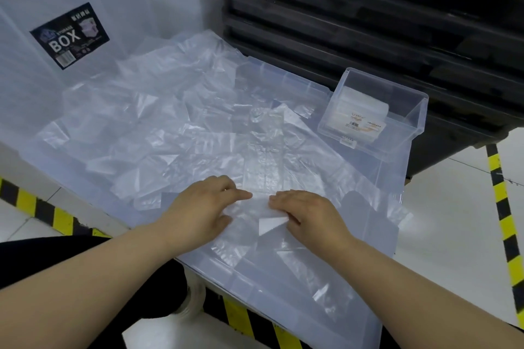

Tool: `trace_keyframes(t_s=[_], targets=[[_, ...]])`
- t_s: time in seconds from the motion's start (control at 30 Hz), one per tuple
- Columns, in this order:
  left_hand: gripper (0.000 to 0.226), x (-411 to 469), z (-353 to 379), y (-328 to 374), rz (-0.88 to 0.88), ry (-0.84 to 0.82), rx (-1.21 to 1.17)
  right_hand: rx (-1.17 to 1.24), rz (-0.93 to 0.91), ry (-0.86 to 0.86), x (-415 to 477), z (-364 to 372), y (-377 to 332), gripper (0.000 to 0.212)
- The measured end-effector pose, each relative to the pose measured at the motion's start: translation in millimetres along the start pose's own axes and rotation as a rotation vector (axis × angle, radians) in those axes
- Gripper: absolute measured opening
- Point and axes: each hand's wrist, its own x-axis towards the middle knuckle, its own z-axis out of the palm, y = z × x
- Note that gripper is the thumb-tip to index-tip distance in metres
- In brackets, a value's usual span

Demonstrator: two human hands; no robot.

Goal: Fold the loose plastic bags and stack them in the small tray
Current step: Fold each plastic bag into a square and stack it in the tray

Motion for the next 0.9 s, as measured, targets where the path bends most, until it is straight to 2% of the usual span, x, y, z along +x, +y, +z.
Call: trace_keyframes(t_s=[0.2,0.37,0.43,0.53,0.63,0.7,0.8,0.9], targets=[[0.036,3,10,0,0.094,0.042,-0.051,0.092,0.093,-0.017,-6,1,-3,0.036],[0.031,3,12,8,0.091,0.074,-0.108,0.1,0.054,-0.057,-10,3,3,0.029],[0.03,4,12,9,0.001,0.07,-0.191,0.103,0.007,-0.104,-10,1,4,0.039],[0.02,9,10,11,-0.293,0.011,-0.399,0.09,0.016,-0.148,-6,-4,2,0.041],[0.028,18,7,12,-0.485,-0.03,-0.579,0.172,0.212,-0.169,4,-9,-5,0.016],[0.032,24,7,12,-0.559,-0.006,-0.653,0.289,0.387,-0.203,9,-10,-9,0.009],[0.031,32,9,14,-0.668,0.063,-0.7,0.333,0.543,-0.213,23,-10,-11,0.027],[0.027,36,11,16,-0.763,0.172,-0.742,0.423,0.693,-0.206,41,-10,-7,0.034]])
